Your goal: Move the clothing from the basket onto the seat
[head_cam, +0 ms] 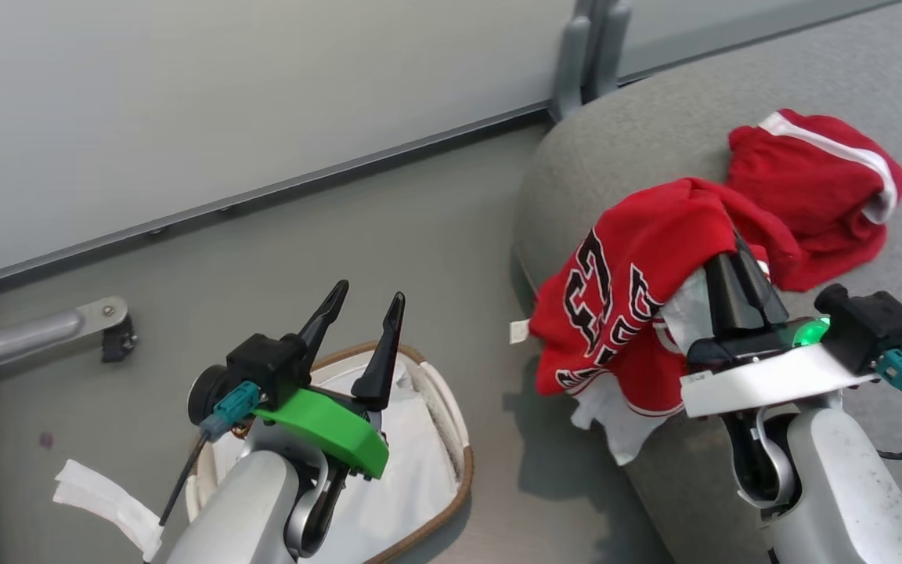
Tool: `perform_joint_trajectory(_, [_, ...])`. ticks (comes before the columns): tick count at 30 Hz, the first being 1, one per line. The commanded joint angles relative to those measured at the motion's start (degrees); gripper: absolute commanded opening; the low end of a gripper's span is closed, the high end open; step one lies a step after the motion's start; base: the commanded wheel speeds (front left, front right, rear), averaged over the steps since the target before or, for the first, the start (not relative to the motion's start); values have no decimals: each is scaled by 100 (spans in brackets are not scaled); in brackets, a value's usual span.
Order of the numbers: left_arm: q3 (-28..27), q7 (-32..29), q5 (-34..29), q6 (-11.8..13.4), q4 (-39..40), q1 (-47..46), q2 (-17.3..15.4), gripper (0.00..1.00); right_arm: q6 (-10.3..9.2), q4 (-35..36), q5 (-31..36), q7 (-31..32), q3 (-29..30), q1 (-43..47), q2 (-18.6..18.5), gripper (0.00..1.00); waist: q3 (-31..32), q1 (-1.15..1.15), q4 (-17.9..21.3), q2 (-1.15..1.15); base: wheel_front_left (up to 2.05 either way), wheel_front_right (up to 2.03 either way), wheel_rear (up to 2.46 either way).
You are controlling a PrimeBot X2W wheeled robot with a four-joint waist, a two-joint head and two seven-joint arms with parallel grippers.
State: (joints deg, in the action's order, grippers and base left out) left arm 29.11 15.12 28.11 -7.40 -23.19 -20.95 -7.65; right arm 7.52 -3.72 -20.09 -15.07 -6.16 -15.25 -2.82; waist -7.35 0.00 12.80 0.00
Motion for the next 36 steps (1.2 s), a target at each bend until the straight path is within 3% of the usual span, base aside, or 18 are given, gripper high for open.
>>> perform_joint_trajectory(1, [-10, 5, -51, -12, 17, 64, -48, 100, -6, 99, -73, -15, 82, 55, -20, 0, -179, 0, 917, 0, 0, 0, 0])
perform_joint_trajectory(8, [37, 5, -121, -12, 56, 78, -87, 100, -6, 327, -102, -15, 400, 57, -18, 0, -329, 0, 1668, 0, 0, 0, 0])
perform_joint_trajectory(15, [473, 5, -2, -12, -28, -224, -89, 100, -6, 712, 26, -15, 960, 119, -14, 0, -551, 0, 1789, 0, 0, 0, 0])
perform_joint_trajectory(20, [673, 5, 71, -12, -61, -386, -149, 100, -6, 907, 603, -15, 1070, -335, -32, 0, -715, 0, 1822, 0, 0, 0, 0])
perform_joint_trajectory(30, [740, 5, 64, -12, 25, -492, -464, 100, -6, 337, 1229, -14, 958, -2354, -1175, 0, -1233, 0, 1796, 0, 0, 0, 0])
perform_joint_trajectory(36, [924, 5, 4, -12, 160, -723, -650, 100, -7, -307, 1662, -14, 1195, -3667, -1744, 0, -1702, 0, 1442, 0, 0, 0, 0])
